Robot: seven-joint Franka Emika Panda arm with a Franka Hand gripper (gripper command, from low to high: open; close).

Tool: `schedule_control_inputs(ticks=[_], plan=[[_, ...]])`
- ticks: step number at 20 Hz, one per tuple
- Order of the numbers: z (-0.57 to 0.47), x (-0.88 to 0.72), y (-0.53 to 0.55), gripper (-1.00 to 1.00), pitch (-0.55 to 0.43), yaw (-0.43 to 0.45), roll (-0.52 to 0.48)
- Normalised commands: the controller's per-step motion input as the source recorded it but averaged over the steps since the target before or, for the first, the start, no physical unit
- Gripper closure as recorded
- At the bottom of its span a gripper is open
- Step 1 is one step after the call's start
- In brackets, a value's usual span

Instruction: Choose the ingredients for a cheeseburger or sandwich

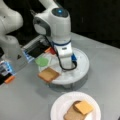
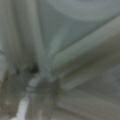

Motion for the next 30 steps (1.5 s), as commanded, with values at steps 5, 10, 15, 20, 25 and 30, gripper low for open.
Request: schedule_control_inputs(ticks=[5,10,15,20,25,30], plan=[[0.01,-0.17,-0.20,-1.00,-0.067,0.209,0.247],[0.01,-0.16,-0.16,-1.00,-0.052,-0.028,0.191],[0.08,-0.15,-0.13,-1.00,-0.031,-0.134,0.167],[0.30,-0.16,-0.08,-1.00,-0.022,-0.297,0.136],[0.44,-0.14,0.04,-1.00,0.032,-0.295,0.095],[0.36,-0.02,0.12,-1.00,0.061,-0.271,0.052]])
